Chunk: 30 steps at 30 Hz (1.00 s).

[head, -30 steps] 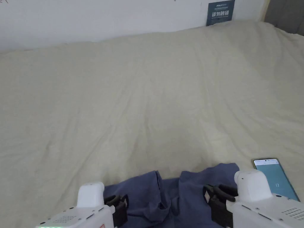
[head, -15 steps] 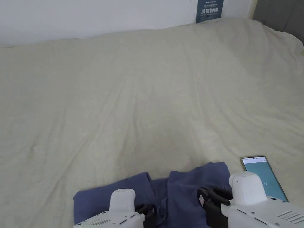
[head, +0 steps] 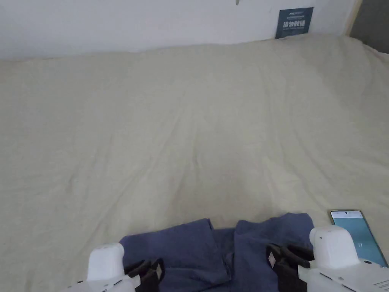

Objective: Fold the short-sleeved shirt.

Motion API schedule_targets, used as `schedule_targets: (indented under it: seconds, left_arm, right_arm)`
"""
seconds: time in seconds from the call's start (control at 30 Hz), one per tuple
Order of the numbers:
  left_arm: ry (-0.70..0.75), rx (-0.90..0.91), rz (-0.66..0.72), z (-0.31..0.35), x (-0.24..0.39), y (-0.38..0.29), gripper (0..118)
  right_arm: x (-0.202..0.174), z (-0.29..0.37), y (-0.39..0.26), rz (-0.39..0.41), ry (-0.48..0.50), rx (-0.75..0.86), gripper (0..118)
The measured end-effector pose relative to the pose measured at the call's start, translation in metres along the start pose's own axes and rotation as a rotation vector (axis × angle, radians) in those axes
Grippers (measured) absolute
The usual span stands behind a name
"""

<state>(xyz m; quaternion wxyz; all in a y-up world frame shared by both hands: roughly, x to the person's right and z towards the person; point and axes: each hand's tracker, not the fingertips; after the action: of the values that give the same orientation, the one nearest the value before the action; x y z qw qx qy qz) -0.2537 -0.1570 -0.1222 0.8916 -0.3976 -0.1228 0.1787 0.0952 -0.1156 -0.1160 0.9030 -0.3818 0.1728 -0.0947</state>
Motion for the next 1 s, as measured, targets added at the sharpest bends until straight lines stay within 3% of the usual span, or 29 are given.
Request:
schedule_targets:
  seconds: [0.13,0.17,0.2,0.27,0.3,0.33,0.53,0.7,0.9,1.0]
  left_arm:
    - [0.043,-0.024,0.119,0.011,-0.05,-0.005,0]
    - [0.046,-0.029,0.143,0.011,-0.06,-0.006,4]
    - [0.055,-0.02,0.155,0.01,-0.065,-0.007,16]
    - [0.066,-0.03,0.139,0.007,-0.074,-0.008,77]
    - [0.074,-0.049,0.129,0.004,-0.076,-0.007,99]
    - [0.068,-0.047,0.124,0.001,-0.078,-0.008,109]
    - [0.049,-0.131,0.097,-0.033,-0.082,-0.012,108]
    - [0.073,-0.102,0.047,-0.036,-0.067,-0.017,106]
    - [0.053,-0.134,-0.045,-0.043,-0.044,-0.022,79]
    - [0.076,-0.141,-0.018,-0.043,-0.045,-0.018,44]
  right_arm:
    - [-0.016,-0.004,0.0,0.029,0.014,-0.008,5]
    - [-0.02,-0.004,0.0,0.043,0.02,-0.014,5]
    - [-0.027,-0.004,0.001,0.057,0.021,-0.019,5]
    - [-0.034,-0.006,0.0,0.087,0.015,-0.026,5]
    - [-0.037,-0.007,0.0,0.096,0.009,-0.035,5]
    - [-0.038,-0.009,-0.001,0.106,0.002,-0.039,5]
    - [-0.046,-0.012,0.0,0.147,-0.01,-0.047,6]
    - [-0.053,-0.018,0.002,0.158,-0.016,-0.058,6]
    - [-0.054,-0.025,0.0,0.157,0.003,-0.074,6]
    - [-0.055,-0.025,-0.001,0.158,0.015,-0.084,6]
